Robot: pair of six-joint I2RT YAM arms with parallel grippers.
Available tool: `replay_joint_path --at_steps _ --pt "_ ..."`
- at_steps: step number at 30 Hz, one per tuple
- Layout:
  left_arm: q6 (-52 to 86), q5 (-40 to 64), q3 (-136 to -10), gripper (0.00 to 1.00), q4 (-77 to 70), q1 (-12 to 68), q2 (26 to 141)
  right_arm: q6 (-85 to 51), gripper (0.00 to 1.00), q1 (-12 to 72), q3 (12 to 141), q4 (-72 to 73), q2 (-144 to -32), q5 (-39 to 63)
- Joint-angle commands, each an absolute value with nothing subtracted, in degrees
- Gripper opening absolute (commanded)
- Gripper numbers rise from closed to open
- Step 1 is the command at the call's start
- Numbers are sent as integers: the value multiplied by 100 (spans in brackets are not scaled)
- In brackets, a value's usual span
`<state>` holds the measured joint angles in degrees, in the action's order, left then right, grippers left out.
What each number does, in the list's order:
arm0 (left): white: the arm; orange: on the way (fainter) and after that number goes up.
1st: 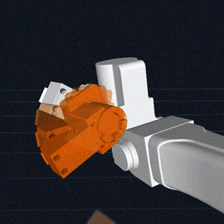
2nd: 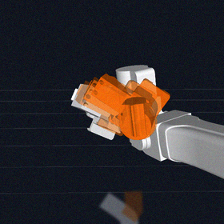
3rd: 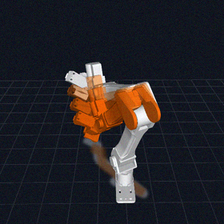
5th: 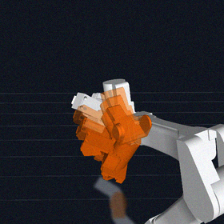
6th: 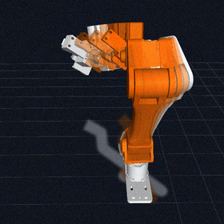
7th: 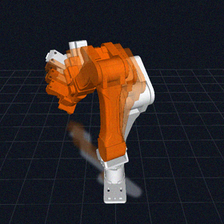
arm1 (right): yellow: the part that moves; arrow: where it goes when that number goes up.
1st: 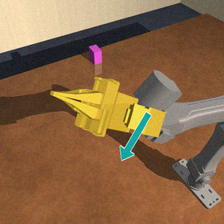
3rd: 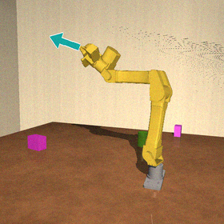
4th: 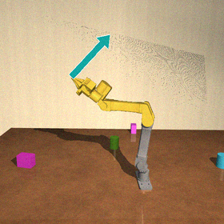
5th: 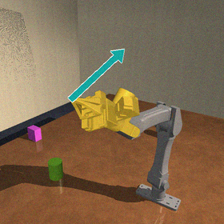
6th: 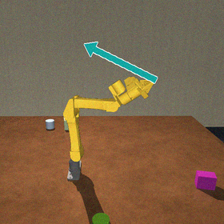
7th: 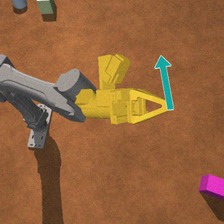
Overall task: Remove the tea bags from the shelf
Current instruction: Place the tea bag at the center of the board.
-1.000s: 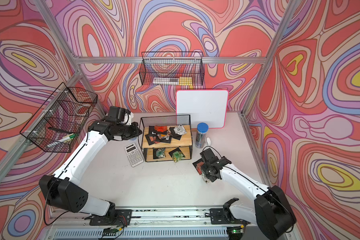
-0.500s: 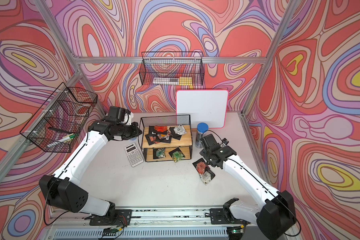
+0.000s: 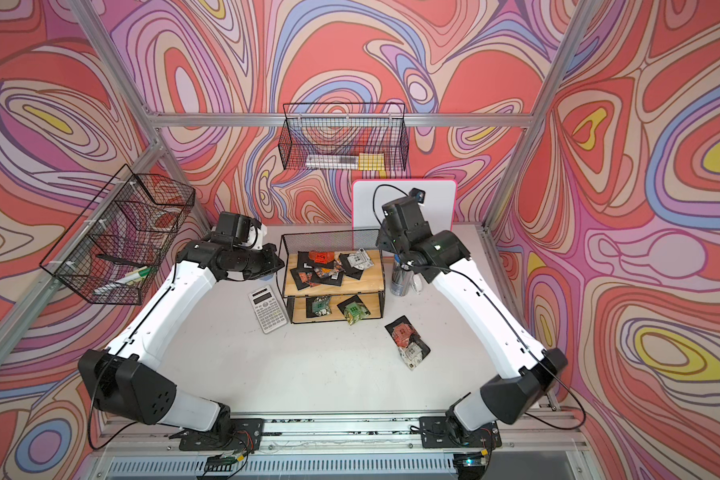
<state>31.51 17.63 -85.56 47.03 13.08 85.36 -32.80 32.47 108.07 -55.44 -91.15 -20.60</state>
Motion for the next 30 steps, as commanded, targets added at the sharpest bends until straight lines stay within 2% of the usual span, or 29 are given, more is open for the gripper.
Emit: replay_joint_path --at_steps 1,12,30 --pt "3231 1657 -8647 0 4627 1283 8694 -2737 62 3477 11607 -6394 -9785 -1766" --pt "3234 1630 -8639 0 4623 1283 8689 -2712 68 3604 12917 -7078 -11406 -1324" --pt "3222 1660 -8648 0 4627 1283 8684 -2349 78 3597 13407 -7075 -12552 -1491"
